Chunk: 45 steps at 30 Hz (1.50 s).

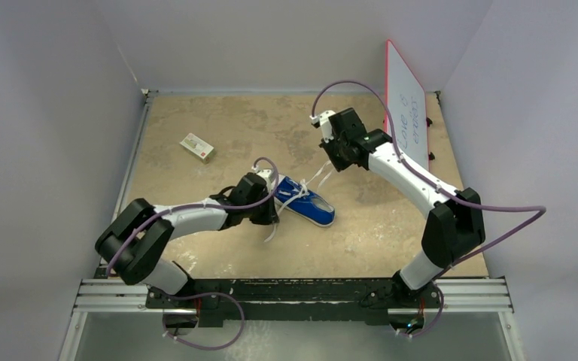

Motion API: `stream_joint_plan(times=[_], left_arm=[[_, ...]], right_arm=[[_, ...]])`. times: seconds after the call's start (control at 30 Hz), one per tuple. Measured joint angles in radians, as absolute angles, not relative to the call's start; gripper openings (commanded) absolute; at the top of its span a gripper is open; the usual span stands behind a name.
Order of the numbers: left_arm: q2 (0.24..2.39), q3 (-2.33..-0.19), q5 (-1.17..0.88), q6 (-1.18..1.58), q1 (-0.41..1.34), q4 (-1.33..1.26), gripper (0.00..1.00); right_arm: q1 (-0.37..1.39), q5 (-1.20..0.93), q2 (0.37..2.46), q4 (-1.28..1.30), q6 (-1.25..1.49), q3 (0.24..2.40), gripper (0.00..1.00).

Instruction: Tie the shoes

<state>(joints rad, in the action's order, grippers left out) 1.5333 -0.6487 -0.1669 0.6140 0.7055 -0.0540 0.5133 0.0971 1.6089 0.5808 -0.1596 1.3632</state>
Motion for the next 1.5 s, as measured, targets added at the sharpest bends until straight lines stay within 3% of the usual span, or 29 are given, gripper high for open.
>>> stream_joint_plan(times=[0.33,0.73,0.93,1.1,1.27,1.37,1.5], left_arm=[[1.414,-0.631,-0.175,0.749,0.703,0.222,0.0],[1.153,-0.574,-0.234,1.073,0.703,0.577,0.0],[0.982,-0.565,-0.147,1.172,0.703,0.759,0.0],[1.01,-0.594,-0.027,1.224,0.704,0.938,0.0],[1.013,-0.603,-0.008,1.24,0.703,0.939,0.03],[1.055,-0.602,-0.036,1.207,0.703,0.876,0.26],[1.168,-0.653,-0.02,1.136,0.703,0.857,0.38]], right_arm=[[0.462,0.272,1.642,0.491,-0.122,1.303,0.0],[0.418,0.27,1.755,0.405,-0.114,1.26,0.0],[0.391,0.271,1.783,0.379,-0.113,1.256,0.0],[0.353,0.271,1.796,0.355,-0.112,1.256,0.0],[0.332,0.217,1.808,0.344,-0.122,1.253,0.0],[0.331,0.108,1.801,0.327,-0.144,1.249,0.4],[0.334,-0.079,1.739,0.301,-0.137,1.201,0.53]])
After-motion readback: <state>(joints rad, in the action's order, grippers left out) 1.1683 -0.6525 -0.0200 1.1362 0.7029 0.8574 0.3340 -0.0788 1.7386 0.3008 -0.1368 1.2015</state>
